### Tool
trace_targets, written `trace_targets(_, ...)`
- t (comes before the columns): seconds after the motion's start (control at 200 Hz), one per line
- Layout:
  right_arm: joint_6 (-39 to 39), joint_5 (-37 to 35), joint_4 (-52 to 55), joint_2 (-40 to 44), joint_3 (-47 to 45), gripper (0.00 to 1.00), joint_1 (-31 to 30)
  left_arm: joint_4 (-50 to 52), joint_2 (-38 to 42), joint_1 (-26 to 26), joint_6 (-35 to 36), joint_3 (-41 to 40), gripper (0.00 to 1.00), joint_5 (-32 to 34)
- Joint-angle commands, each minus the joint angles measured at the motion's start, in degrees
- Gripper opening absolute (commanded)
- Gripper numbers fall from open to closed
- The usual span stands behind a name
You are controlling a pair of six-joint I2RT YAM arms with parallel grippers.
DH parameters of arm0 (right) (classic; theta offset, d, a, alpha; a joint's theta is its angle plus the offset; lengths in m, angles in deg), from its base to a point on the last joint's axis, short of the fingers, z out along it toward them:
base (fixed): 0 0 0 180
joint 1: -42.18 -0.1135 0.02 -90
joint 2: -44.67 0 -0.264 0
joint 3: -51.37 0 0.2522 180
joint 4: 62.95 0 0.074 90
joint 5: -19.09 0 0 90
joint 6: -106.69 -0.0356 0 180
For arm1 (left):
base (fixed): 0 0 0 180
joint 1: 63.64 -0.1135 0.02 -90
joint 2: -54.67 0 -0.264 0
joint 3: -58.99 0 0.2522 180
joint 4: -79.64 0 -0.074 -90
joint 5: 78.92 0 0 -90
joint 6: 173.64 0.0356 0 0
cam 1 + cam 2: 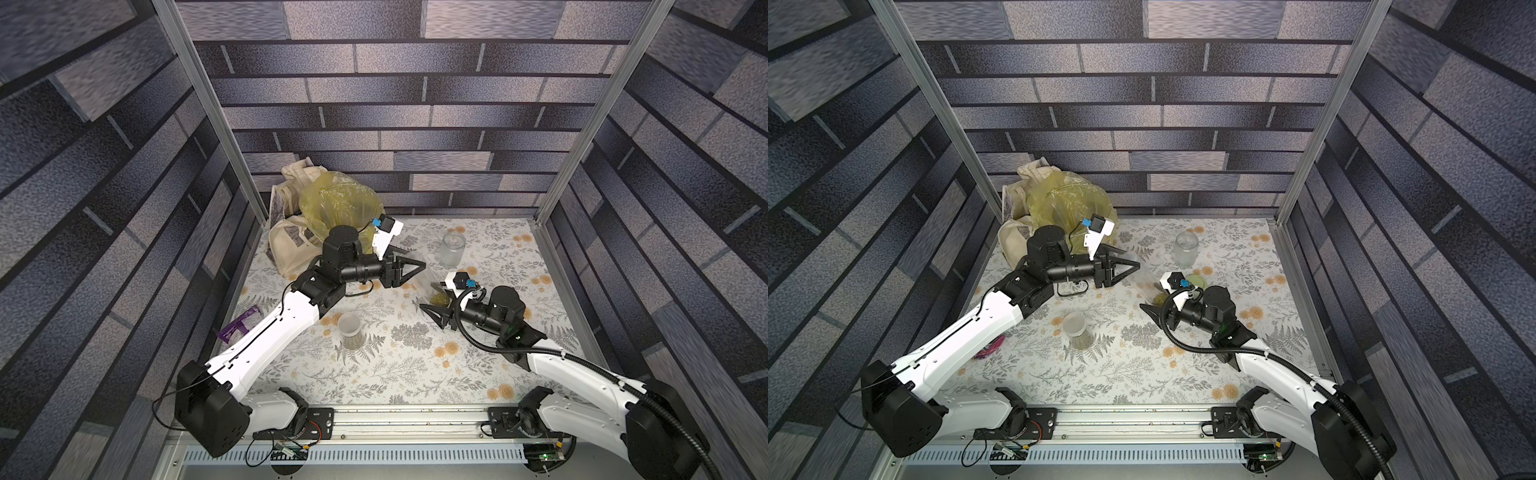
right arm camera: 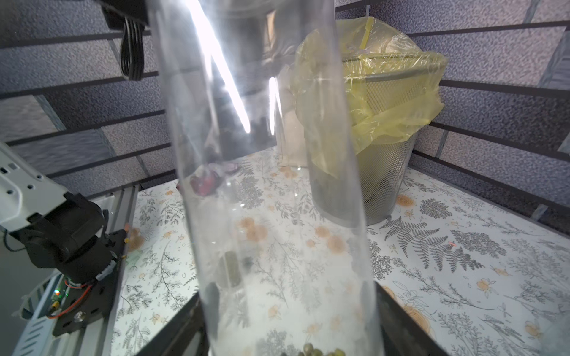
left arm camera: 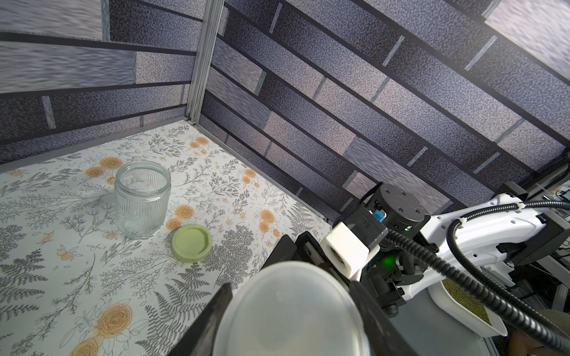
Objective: Empty moldy mung beans from jars
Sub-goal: Pick up the jar from the center of the board.
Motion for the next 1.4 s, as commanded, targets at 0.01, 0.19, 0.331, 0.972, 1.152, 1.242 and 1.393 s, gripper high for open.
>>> trace_targets(0.01,0.0,1.1,-2.8,1.0,0.7,0.68,0.3,-3.8,-0.4,-1.1,-1.3,-1.1,0.57,-0.8)
trace_targets(0.19,0.3,1.3,-3.1,0.2,0.8,0.65,0.3,-7.0,-0.8,-1.6,-3.0,-1.5,0.57,-2.4)
trace_targets(0.331,-0.3,2.3,-4.4,-0.9,1.1,0.65,0.3,-7.2,-1.2,-1.6,-3.3,-1.2,0.57,-3.1)
trace_targets(0.972,-2.5,-1.2,-2.8,-2.7,4.2,0.49,0.4,-9.7,-0.1,-1.2,-4.3,-4.1,0.96,4.8)
trace_targets(1.152,-3.7,-3.5,-4.3,-2.9,3.6,0.46,0.5,-10.7,0.2,-0.6,-5.5,-4.0,1.0,8.2)
trace_targets(1.242,-4.8,-3.7,-5.5,-3.2,3.3,0.46,0.5,-11.2,0.2,-0.4,-5.9,-3.9,1.0,9.2)
trace_targets(1.393,-6.6,-4.4,-6.9,-3.8,3.1,0.46,0.7,-11.7,-0.3,-0.2,-6.9,-3.9,1.0,10.2)
